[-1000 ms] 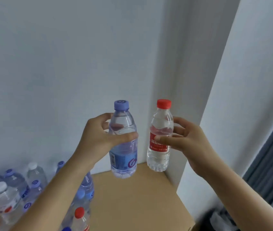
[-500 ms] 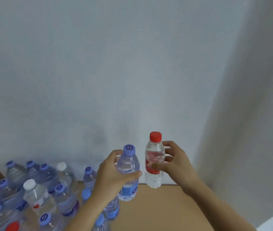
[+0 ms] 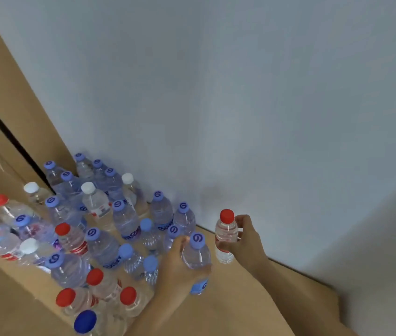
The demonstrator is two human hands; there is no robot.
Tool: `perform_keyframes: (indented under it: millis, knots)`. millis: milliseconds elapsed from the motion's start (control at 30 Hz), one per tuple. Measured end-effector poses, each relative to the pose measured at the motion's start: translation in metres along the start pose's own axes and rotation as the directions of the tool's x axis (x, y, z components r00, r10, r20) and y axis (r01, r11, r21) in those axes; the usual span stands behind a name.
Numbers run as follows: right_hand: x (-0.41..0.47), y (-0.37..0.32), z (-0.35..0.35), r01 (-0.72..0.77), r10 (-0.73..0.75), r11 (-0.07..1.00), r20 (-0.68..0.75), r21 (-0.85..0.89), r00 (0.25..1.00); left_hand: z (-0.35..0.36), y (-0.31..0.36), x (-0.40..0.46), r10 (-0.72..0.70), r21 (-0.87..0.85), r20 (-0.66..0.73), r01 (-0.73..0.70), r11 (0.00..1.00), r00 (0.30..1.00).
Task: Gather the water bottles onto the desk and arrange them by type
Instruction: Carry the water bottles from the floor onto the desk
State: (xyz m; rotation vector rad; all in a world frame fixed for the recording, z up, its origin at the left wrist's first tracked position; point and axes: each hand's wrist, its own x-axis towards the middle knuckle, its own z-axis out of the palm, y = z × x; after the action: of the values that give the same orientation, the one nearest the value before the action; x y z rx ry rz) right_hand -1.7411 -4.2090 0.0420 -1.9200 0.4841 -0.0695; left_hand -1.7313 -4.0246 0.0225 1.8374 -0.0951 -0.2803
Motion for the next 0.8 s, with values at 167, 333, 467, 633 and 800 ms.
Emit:
perform_keyframes:
  millis: [167,333,467,633,800]
  knots:
    - [0.008,0.031,0.028,0.009,-0.009,1.0,0.092,-0.003,0.996,0.01,-0.034,-0.012,-0.095,-0.052,-0.099,0.09,0.995,0.991]
    - [0.007,0.052,0.044,0.039,-0.04,0.999,0.12,0.013,0.992,0.013,-0.052,-0.015,-0.093,-0.017,-0.194,0.092,0.996,0.977]
    - [0.006,0.065,0.051,0.021,-0.025,0.999,0.127,0.029,0.992,0.012,-0.061,-0.014,-0.092,0.004,-0.231,0.095,0.995,0.969]
    - [0.004,0.075,0.056,-0.001,-0.002,1.0,0.126,0.024,0.992,0.013,-0.072,-0.01,-0.075,0.016,-0.239,0.081,0.997,0.968]
    - [0.0,0.074,0.065,-0.097,0.093,0.994,0.1,0.044,0.991,0.016,-0.077,-0.006,-0.017,0.028,-0.206,0.023,0.999,0.978]
